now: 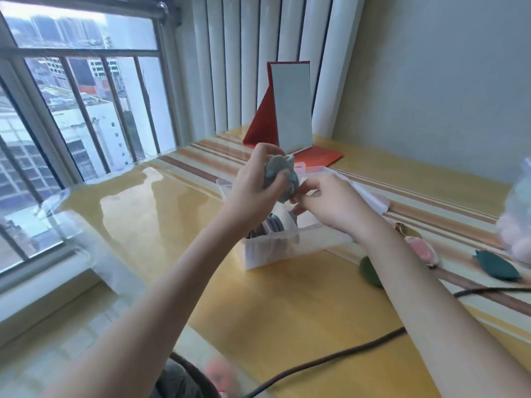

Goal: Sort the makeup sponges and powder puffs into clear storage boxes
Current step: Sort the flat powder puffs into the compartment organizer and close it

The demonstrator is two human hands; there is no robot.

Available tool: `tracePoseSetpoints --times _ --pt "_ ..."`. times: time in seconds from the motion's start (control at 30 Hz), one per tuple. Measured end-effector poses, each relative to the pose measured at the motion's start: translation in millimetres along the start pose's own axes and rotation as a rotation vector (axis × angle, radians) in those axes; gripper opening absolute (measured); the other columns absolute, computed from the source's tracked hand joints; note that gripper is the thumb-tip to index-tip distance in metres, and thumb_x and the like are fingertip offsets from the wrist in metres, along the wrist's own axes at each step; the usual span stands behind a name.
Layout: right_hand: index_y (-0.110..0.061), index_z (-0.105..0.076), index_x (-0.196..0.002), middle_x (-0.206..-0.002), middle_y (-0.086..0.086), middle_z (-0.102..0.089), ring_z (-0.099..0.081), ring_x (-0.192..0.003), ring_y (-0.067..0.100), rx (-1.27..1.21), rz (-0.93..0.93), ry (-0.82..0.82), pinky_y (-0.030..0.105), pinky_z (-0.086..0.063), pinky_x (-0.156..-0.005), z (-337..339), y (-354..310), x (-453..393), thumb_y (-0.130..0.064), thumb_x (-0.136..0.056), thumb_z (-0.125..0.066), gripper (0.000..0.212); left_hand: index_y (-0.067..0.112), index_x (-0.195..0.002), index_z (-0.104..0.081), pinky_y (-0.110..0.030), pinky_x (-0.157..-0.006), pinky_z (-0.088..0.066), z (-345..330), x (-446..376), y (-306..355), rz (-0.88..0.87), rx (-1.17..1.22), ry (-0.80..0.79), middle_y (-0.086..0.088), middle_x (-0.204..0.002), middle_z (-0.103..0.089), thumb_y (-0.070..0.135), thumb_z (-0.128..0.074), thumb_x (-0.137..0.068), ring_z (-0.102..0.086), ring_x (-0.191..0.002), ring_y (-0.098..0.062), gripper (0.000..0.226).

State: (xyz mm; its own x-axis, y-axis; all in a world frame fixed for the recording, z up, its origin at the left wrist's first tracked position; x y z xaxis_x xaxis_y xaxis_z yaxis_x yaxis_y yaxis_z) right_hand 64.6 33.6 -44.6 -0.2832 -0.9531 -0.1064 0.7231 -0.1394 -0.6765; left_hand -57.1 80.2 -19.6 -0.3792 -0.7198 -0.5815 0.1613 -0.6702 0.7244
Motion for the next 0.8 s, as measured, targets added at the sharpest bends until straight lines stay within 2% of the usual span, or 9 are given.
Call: tracePoseSetpoints --times 0.07,0.17,0.27,0.33,0.4,0.53,0.63,0.73,0.8 --pt "-0.031 -0.057 -0.088 -0.068 -0.013 -0.073 -0.054 -0.062 0.008 -0.027 -0.042 -0.026 0.025 -0.035 -0.050 2 5 0 -0.034 -0.097 -0.049 0.012 0.018 -0.111 -0.048 -0.013 -0.060 -0.049 0 1 0 0.014 0.035 -0.014 0.014 -0.088 -0.053 0.013 -0.052 -0.092 -0.056 -0.077 0.001 0.020" --pt "-0.028 -0.048 -0.099 -0.068 -0.011 -0.073 -0.056 -0.063 0.004 -0.055 -0.061 0.044 0.026 -0.036 -0.052 9 9 -2 -0.043 -0.098 -0.045 0.015 0.017 -0.113 -0.047 -0.020 -0.063 -0.055 -1 0 -2 0.038 0.076 -0.040 0.011 -0.093 -0.053 0.013 -0.052 -0.093 -0.058 -0.085 -0.008 0.020" --pt "-0.028 -0.052 -0.107 -0.070 -0.005 -0.067 -0.057 -0.059 0.002 -0.085 -0.017 0.089 0.023 -0.035 -0.051 10 6 -2 -0.044 -0.097 -0.047 0.019 0.017 -0.114 -0.047 -0.019 -0.063 -0.053 0 1 1 0.014 0.097 -0.039 0.011 -0.095 -0.051 0.013 -0.051 -0.094 -0.055 -0.084 -0.008 0.021" --pt "-0.025 -0.063 -0.094 -0.068 -0.007 -0.060 -0.055 -0.063 0.007 -0.096 0.044 0.085 0.021 -0.034 -0.052 6 2 -2 -0.040 -0.097 -0.052 0.019 0.018 -0.117 -0.045 -0.025 -0.067 -0.056 0 1 2 0.005 0.106 -0.046 0.011 -0.097 -0.050 0.013 -0.050 -0.094 -0.056 -0.086 -0.013 0.023" --pt "-0.021 -0.069 -0.082 -0.067 -0.011 -0.059 -0.051 -0.064 0.005 -0.136 0.059 0.131 0.016 -0.034 -0.052 10 2 -2 -0.039 -0.093 -0.059 0.023 0.019 -0.118 -0.043 -0.036 -0.071 -0.057 0 1 1 0.012 0.095 -0.050 0.009 -0.095 -0.051 0.014 -0.048 -0.095 -0.057 -0.087 -0.019 0.024" --pt "-0.016 -0.066 -0.066 -0.060 -0.009 -0.057 -0.047 -0.049 -0.005 -0.147 0.040 0.265 0.007 -0.033 -0.043 28 5 -1 -0.033 -0.082 -0.070 0.023 0.021 -0.116 -0.042 -0.044 -0.074 -0.056 -1 0 -2 0.035 0.056 -0.040 0.006 -0.093 -0.053 0.015 -0.047 -0.096 -0.059 -0.086 -0.021 0.021" --pt "-0.011 -0.062 -0.064 -0.058 -0.006 -0.054 -0.045 -0.049 0.003 -0.097 0.062 0.329 0.008 -0.033 -0.042 33 -2 2 -0.026 -0.078 -0.069 0.022 0.022 -0.114 -0.042 -0.044 -0.075 -0.057 0 -1 -4 0.044 0.049 -0.035 0.003 -0.099 -0.055 0.015 -0.046 -0.097 -0.060 -0.091 -0.021 0.019" --pt "-0.013 -0.054 -0.061 -0.058 -0.005 -0.049 -0.042 -0.051 0.007 -0.104 0.075 0.380 0.009 -0.033 -0.043 35 -5 5 -0.025 -0.079 -0.067 0.025 0.023 -0.111 -0.040 -0.039 -0.077 -0.056 2 -1 -3 0.040 0.038 -0.002 0.008 -0.103 -0.051 0.013 -0.044 -0.097 -0.057 -0.094 -0.016 0.018" --pt "-0.013 -0.050 -0.062 -0.059 -0.002 -0.051 -0.046 -0.054 0.013 -0.122 0.074 0.389 0.015 -0.038 -0.046 36 -4 6 -0.024 -0.080 -0.065 0.026 0.021 -0.111 -0.039 -0.037 -0.082 -0.054 5 -1 -4 0.042 0.034 0.024 0.005 -0.106 -0.052 0.011 -0.044 -0.097 -0.055 -0.097 -0.015 0.018"
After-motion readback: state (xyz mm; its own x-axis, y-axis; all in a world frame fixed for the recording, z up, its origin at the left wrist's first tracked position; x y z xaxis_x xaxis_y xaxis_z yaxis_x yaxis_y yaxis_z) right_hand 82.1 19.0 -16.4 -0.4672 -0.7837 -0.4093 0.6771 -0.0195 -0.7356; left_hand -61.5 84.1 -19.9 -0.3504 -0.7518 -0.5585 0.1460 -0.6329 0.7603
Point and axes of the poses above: each hand's wrist, its own x-axis away from the middle knuckle, its own z-axis out of the back of the hand, y = z × x, the point moved 9 cm from there along -x, towards the middle knuckle
